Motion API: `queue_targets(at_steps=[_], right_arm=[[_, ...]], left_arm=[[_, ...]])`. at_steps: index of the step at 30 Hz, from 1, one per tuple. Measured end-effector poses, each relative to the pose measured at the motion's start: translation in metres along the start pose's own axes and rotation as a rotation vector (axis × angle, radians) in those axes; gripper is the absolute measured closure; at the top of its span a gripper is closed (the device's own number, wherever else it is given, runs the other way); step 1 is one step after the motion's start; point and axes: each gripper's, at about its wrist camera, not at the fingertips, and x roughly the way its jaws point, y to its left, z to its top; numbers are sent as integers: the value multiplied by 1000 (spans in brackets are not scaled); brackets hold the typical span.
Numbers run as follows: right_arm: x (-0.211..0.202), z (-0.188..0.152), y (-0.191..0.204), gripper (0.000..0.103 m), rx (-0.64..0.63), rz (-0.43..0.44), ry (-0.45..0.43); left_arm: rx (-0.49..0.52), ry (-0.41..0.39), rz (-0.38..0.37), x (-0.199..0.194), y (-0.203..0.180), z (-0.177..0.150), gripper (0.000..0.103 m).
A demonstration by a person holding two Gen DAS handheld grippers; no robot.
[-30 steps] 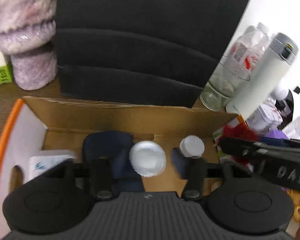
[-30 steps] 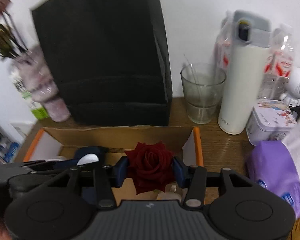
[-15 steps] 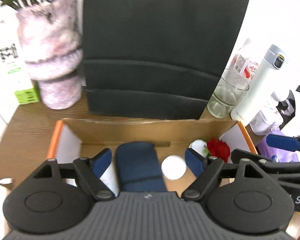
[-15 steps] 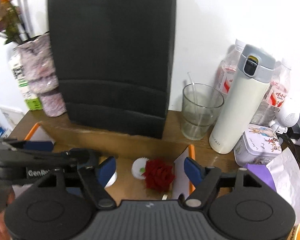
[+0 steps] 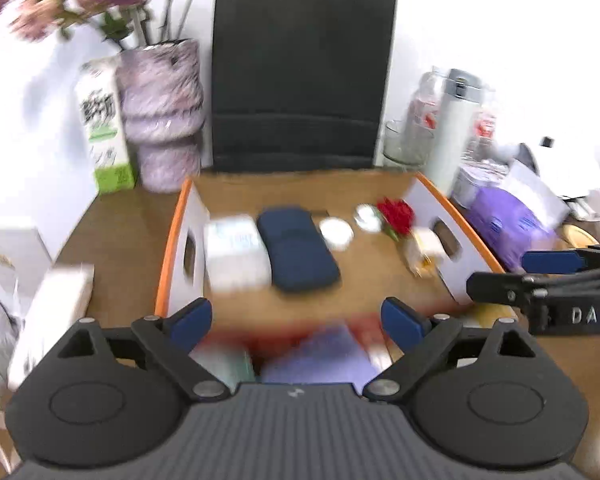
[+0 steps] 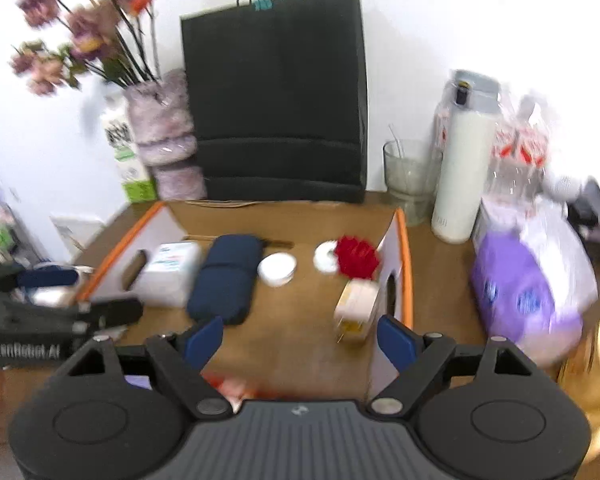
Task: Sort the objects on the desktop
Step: 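Withdraw both tools from the box back over the desk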
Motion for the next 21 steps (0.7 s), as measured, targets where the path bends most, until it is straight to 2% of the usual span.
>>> queue_targets(at_steps=[3,7,10,12,14,17,19,20,21], right_arm=[[-34,-44,8,19,-32,-7,-38],[-72,-107,26,15,-101,-38,-103],[-86,-152,34,13,-115,-57,-122],[-91,-177,35,13,-102,-57,-110],[-94,-198,33,13,-90,-59,-104],[-92,-221,32,9,-117,-75,-118],[-95,-224,30,8,-87,-99,-122],[-96,-225,28,4,-77,-91,-137],[-96,-225,27,4,-75,-79,-142]], left_arm=[[-29,-59,-52,-43,-1,-52,2],[-32,-148,-32,-80,-5,-116,0],[-7,-124,38,-84,-7,-154,0],[-4,-119,59,-85,-5,-173,0],[1,-122,65,-79,-4,-182,0],[-13,-33,76,-64,-8,-187,4],[13,-56,64,-65,-11,-188,1],[31,-49,56,-64,-14,-188,1],[47,-37,46,-63,-16,-189,1]])
